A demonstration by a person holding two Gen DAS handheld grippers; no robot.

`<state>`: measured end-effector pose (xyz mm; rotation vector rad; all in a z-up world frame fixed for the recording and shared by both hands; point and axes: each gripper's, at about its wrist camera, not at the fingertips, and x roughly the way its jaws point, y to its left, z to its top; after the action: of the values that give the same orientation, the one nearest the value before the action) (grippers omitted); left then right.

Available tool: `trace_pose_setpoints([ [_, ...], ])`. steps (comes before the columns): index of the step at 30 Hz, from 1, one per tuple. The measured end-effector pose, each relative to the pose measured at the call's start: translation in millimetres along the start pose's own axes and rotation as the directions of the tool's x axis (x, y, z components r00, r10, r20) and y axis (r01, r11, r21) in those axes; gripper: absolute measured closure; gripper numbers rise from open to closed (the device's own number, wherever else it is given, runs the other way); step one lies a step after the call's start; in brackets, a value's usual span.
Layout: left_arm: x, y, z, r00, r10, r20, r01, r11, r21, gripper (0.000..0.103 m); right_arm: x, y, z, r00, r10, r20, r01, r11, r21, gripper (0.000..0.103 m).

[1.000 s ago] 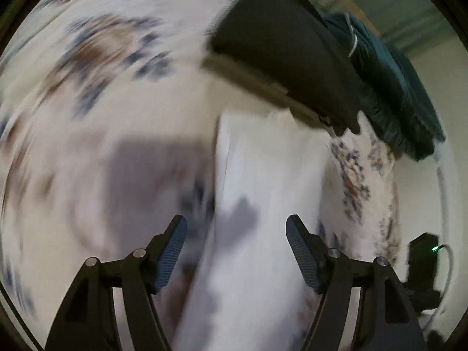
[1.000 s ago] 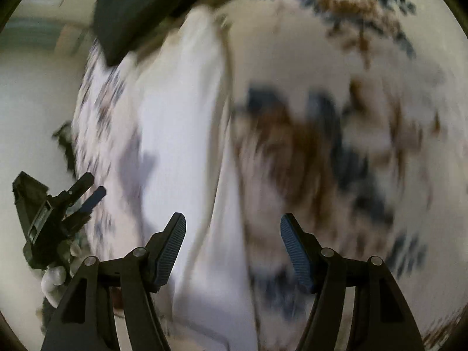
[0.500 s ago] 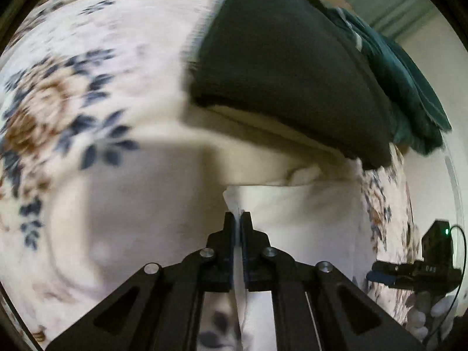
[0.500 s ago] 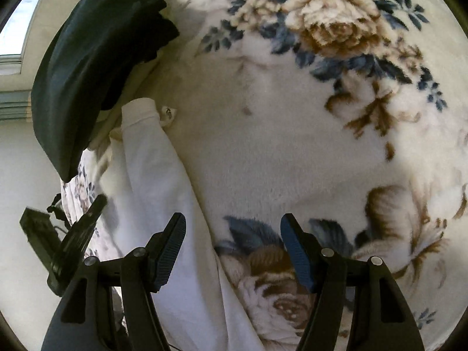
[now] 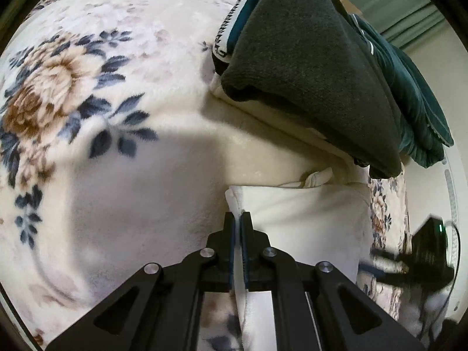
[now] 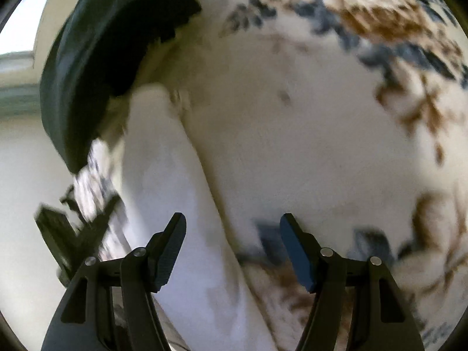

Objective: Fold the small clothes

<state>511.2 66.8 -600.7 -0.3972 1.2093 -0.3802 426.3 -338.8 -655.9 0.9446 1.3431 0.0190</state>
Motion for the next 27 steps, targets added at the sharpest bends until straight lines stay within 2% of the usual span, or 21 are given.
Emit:
trace_pose_setpoints([
  [2, 0.7, -1.0, 0.0, 1.000, 0.004, 0.006, -0.004, 1.000, -0.001, 0.101, 3.1, 5.5, 23.2, 0.998, 0.044, 0.039, -0.045, 0.999, 0.029, 0.036],
  [4, -1.6, 2.8, -0.6, 1.000, 0.008, 0.009, -0.008, 1.000, -0.002, 0.101, 7.7, 14.2, 43.9, 0.997, 0.053, 0.055, -0.055, 0.998, 0.037, 0.036],
  [6, 0.1, 1.9, -1.3, 1.000, 0.008, 0.007, -0.008, 1.000, -0.003, 0.101, 19.0, 26.6, 58.8, 0.997, 0.069, 0.022, -0.069, 0.997, 0.018, 0.037],
  [7, 1.0, 1.4, -1.7, 1.000, 0.011, 0.006, -0.011, 1.000, -0.003, 0.101, 24.9, 32.0, 62.6, 0.998, 0.066, 0.001, -0.066, 0.998, 0.007, 0.042],
  [8, 1.7, 1.3, -2.0, 1.000, 0.011, 0.006, -0.011, 1.000, -0.006, 0.101, 31.8, 38.0, 65.4, 0.997, 0.077, -0.021, -0.077, 0.997, -0.010, 0.064],
  [9, 2.1, 0.8, -1.9, 1.000, 0.008, 0.006, -0.008, 1.000, -0.009, 0.101, 38.7, 44.8, 67.4, 0.997, 0.060, -0.041, -0.062, 0.998, -0.033, 0.094],
  [10, 2.3, 0.5, -1.8, 1.000, 0.009, 0.007, -0.009, 1.000, -0.009, 0.101, 40.4, 50.6, 68.1, 0.999, 0.028, -0.026, -0.029, 0.998, -0.056, 0.095],
  [11, 2.1, 0.5, -1.2, 1.000, 0.005, 0.008, -0.005, 1.000, -0.011, 0.101, 37.6, 57.0, 68.9, 1.000, -0.006, 0.026, 0.008, 0.997, -0.082, 0.095],
  [13, 2.4, 2.2, -0.6, 1.000, 0.004, 0.009, -0.003, 1.000, -0.012, 0.101, 35.3, 64.5, 73.4, 0.996, -0.039, 0.080, 0.046, 0.994, -0.094, 0.096],
  [15, 3.1, 2.5, 0.0, 1.000, -0.001, 0.003, 0.001, 1.000, -0.008, 0.101, 39.1, 68.7, 76.6, 0.995, -0.046, 0.091, 0.054, 0.995, -0.081, 0.096],
  [17, 4.1, 1.3, 1.2, 1.000, -0.003, -0.016, 0.003, 1.000, 0.009, 0.100, 46.6, 76.0, 75.3, 0.994, -0.081, 0.079, 0.091, 0.988, -0.122, 0.096],
  [20, 1.6, 10.4, 5.8, 0.996, -0.075, -0.057, 0.072, 0.996, -0.043, 0.097, 50.6, 80.5, 72.7, 0.996, -0.076, 0.036, 0.081, 0.986, -0.143, 0.090],
  [21, -0.6, 16.4, 7.2, 0.993, -0.098, -0.059, 0.094, 0.993, -0.066, 0.086, 48.7, 80.0, 72.1, 0.998, -0.055, 0.025, 0.058, 0.989, -0.139, 0.081],
  [22, -2.1, 22.0, 8.1, 0.993, -0.107, -0.053, 0.103, 0.992, -0.078, 0.065, 45.5, 77.7, 72.1, 0.999, -0.030, 0.021, 0.032, 0.990, -0.134, 0.073],
  [23, -2.7, 28.3, 8.2, 0.990, -0.134, -0.043, 0.130, 0.987, -0.095, 0.056, 41.8, 74.5, 71.5, 1.000, -0.008, 0.023, 0.011, 0.991, -0.130, 0.050],
  [24, -1.9, 33.2, 7.6, 0.983, -0.180, -0.036, 0.175, 0.977, -0.119, 0.048, 38.5, 73.6, 71.3, 0.999, 0.010, 0.035, -0.006, 0.992, -0.129, 0.038],
  [25, 1.2, 37.8, 7.4, 0.973, -0.230, -0.036, 0.222, 0.964, -0.149, 0.047, 37.2, 71.0, 70.9, 0.999, 0.016, 0.046, -0.010, 0.992, -0.128, 0.038],
  [27, 12.5, 39.6, 8.5, 0.952, -0.303, -0.052, 0.290, 0.941, -0.177, 0.047, 43.5, 63.7, 70.2, 1.000, 0.028, 0.005, -0.027, 0.991, -0.130, 0.037],
])
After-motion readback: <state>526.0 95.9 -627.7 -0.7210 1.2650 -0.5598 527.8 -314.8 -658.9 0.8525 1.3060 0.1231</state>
